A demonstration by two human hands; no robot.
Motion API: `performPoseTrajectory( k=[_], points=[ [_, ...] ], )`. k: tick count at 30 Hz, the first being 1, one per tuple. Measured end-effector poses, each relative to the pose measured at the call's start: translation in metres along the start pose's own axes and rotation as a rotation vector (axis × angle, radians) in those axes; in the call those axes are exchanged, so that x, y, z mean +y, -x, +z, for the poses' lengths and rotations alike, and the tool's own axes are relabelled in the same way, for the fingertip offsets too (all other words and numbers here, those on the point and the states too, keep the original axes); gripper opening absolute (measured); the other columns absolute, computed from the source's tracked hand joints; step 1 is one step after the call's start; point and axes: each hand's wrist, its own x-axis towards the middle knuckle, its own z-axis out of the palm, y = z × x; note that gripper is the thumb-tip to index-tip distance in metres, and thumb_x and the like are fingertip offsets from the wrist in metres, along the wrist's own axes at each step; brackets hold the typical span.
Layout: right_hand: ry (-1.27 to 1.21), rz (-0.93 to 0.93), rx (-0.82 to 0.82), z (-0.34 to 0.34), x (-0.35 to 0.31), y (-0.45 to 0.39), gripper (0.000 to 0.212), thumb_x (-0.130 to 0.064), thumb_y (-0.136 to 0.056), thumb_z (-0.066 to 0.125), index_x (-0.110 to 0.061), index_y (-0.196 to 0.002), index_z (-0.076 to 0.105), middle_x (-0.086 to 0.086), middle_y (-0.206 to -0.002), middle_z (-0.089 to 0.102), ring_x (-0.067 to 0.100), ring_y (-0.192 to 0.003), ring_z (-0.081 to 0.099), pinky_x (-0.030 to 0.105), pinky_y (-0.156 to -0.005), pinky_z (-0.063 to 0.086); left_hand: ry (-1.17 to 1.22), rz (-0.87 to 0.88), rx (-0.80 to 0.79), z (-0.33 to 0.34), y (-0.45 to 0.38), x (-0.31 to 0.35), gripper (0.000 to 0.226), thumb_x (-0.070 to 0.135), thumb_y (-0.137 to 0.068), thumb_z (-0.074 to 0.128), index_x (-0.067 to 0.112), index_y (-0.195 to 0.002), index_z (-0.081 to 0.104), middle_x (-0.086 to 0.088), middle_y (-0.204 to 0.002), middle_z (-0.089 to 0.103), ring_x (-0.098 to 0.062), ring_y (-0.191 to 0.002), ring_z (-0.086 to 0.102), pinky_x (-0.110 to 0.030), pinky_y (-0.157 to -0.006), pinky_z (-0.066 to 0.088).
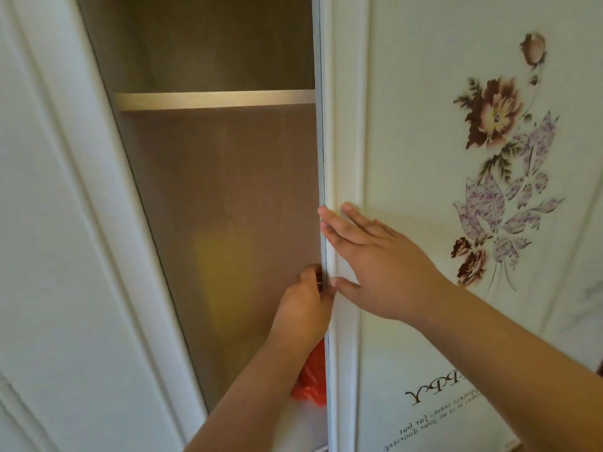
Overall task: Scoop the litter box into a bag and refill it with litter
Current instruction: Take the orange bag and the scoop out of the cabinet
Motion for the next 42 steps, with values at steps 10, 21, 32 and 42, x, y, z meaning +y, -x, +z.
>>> performPoseTrajectory(
  k=[10,21,32,42],
  points=[
    [-0.018,0.069,-0.011,0.009,0.086,0.019,0.092,-0.066,-0.094,0.046,-0.027,-0.163,-0.001,-0.025,-0.161,-0.03,0.007,-0.154,-0.017,0.036,-0.126,0.017,-0.035,0.057,-0.031,0.074,-0.042,0.047,0.022,0.03,-0.103,0.053,0.02,-0.122,0.052,0.0,-0.11,0.061,-0.016,-0.086,0.062,-0.023,-0.062,0.044],
    [-0.093,0.174,-0.016,0.021,0.177,0.035,0.079,-0.046,-0.101,0.048,-0.03,-0.163,0.003,-0.033,-0.159,-0.028,-0.001,-0.152,-0.016,0.034,-0.114,0.042,0.045,0.086,-0.05,0.161,-0.089,0.096,0.034,0.032,-0.104,0.054,0.02,-0.135,0.049,0.002,-0.124,0.062,-0.015,-0.112,0.064,-0.035,-0.09,0.056],
    [-0.08,0.226,-0.042,0.029,0.257,0.049,0.08,-0.043,-0.101,0.049,-0.028,-0.163,0.001,-0.031,-0.159,-0.029,0.002,-0.153,-0.015,0.034,-0.115,0.04,0.039,0.112,-0.051,0.23,-0.127,0.142,0.027,0.031,-0.104,0.052,0.018,-0.127,0.052,0.0,-0.117,0.063,-0.016,-0.101,0.066,-0.035,-0.087,0.056],
    [-0.093,0.235,-0.038,0.035,0.307,0.058,0.08,-0.042,-0.101,0.05,-0.03,-0.163,0.0,-0.031,-0.159,-0.03,0.002,-0.153,-0.015,0.033,-0.117,0.037,0.034,0.117,-0.056,0.268,-0.147,0.169,0.027,0.032,-0.105,0.051,0.018,-0.128,0.051,0.001,-0.119,0.063,-0.015,-0.102,0.065,-0.028,-0.087,0.054]
  ],
)
